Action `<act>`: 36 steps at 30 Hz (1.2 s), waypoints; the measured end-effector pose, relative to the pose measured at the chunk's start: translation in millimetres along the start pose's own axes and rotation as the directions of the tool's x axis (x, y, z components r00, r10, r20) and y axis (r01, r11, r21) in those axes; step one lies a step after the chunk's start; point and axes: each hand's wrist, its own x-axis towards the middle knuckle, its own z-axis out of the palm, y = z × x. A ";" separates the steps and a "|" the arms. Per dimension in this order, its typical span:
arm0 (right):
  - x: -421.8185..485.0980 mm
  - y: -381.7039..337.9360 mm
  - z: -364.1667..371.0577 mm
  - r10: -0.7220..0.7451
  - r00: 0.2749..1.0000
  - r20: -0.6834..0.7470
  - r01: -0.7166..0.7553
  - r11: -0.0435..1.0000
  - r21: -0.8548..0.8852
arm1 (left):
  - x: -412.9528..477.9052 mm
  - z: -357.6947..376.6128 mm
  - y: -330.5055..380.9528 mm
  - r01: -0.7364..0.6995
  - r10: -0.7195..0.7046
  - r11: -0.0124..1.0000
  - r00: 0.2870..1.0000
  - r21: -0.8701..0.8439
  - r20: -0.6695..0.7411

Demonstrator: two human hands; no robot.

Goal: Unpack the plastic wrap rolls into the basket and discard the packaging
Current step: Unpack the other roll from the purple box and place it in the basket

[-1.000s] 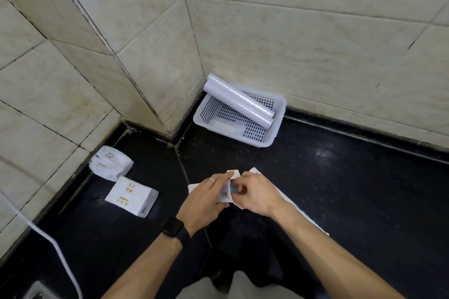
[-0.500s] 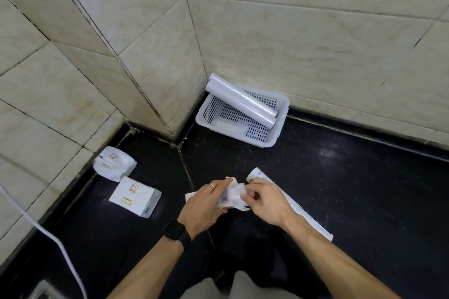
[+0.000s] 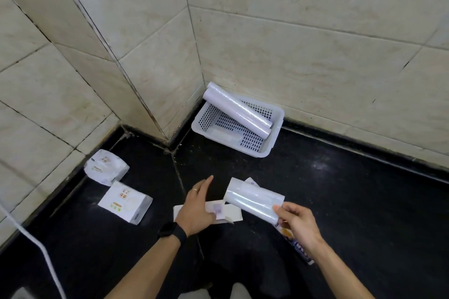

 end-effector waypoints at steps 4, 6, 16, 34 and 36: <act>-0.9 -7.2 2.6 0.026 0.998 0.050 -0.028 0.999 0.038 | 1.0 -13.8 47.8 0.229 -0.242 0.724 0.968 -0.651 0.071; 0.6 -12.1 7.1 0.028 0.997 0.078 -0.031 0.999 0.038 | 0.3 -18.6 64.6 0.276 -0.206 0.647 0.961 -0.711 0.186; 10.7 -25.8 12.9 -0.149 0.983 0.111 0.184 0.872 -0.454 | 1.0 -21.0 74.6 0.149 -0.139 0.719 0.988 -0.679 0.070; 136.5 -117.0 40.1 -0.138 0.980 0.142 0.198 0.729 -0.655 | 139.6 -78.1 70.5 -0.050 0.006 0.856 0.996 -0.515 -0.087; 162.4 -128.1 37.7 -0.176 0.983 0.056 0.164 0.690 -0.705 | 171.5 -81.2 51.1 -0.059 0.016 0.977 0.979 -0.204 -0.205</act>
